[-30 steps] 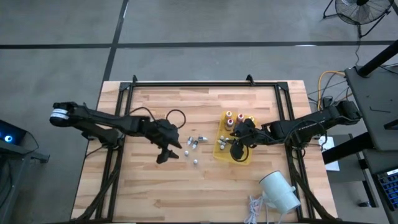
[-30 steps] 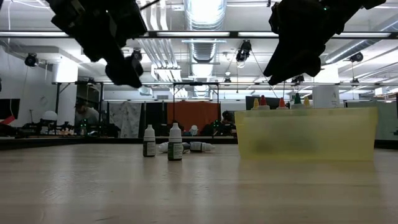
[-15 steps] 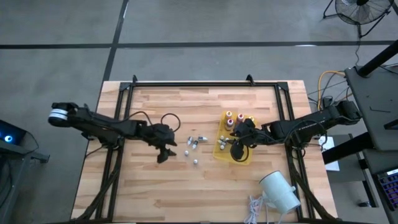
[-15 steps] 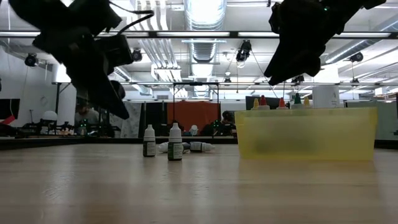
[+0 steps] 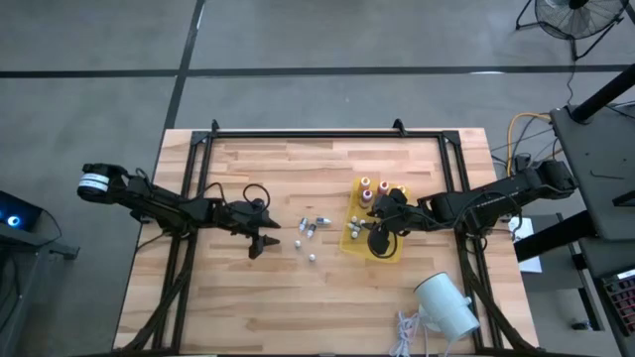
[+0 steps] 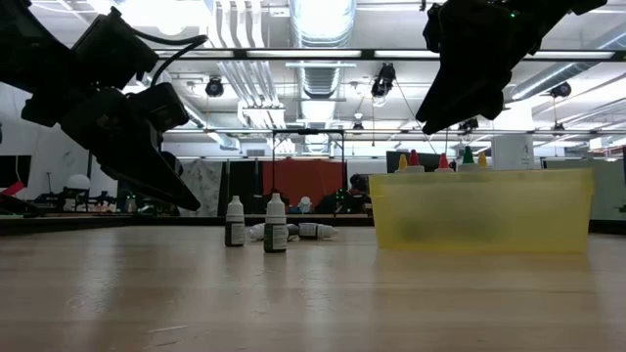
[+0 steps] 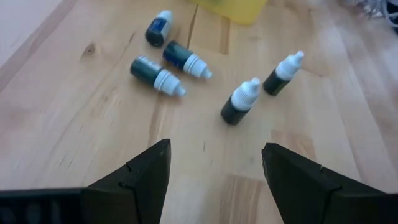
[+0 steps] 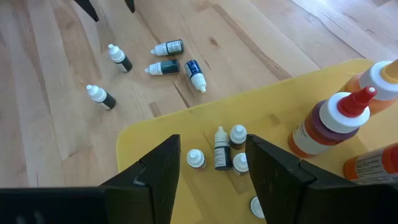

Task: Pick & Place food coloring
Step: Put the small black food coloring bottle into the yellow bin

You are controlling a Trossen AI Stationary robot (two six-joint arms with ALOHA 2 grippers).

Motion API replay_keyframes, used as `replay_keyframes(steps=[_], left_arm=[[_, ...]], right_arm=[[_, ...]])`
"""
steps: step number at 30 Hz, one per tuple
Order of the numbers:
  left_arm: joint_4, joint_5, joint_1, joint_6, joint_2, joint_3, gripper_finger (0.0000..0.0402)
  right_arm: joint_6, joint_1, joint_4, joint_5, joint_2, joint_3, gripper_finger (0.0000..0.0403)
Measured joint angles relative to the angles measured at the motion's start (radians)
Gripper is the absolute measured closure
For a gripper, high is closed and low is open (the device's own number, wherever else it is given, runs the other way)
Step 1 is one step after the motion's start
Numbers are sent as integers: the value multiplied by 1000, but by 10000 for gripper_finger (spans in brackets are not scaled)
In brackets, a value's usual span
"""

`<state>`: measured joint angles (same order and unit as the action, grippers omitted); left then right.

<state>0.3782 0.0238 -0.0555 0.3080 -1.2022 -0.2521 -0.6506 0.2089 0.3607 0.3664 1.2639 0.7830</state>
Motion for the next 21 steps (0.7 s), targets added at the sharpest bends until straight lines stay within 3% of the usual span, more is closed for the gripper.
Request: replay_keyframes(steps=[15, 21], left_arm=[[86, -8, -12, -125, 0, 12, 177], [146, -9, -13, -139, -93, 11, 177]], right_arm=[[-21, 0, -4, 0, 0, 0, 232], [-46, 0, -1, 0, 0, 0, 232]])
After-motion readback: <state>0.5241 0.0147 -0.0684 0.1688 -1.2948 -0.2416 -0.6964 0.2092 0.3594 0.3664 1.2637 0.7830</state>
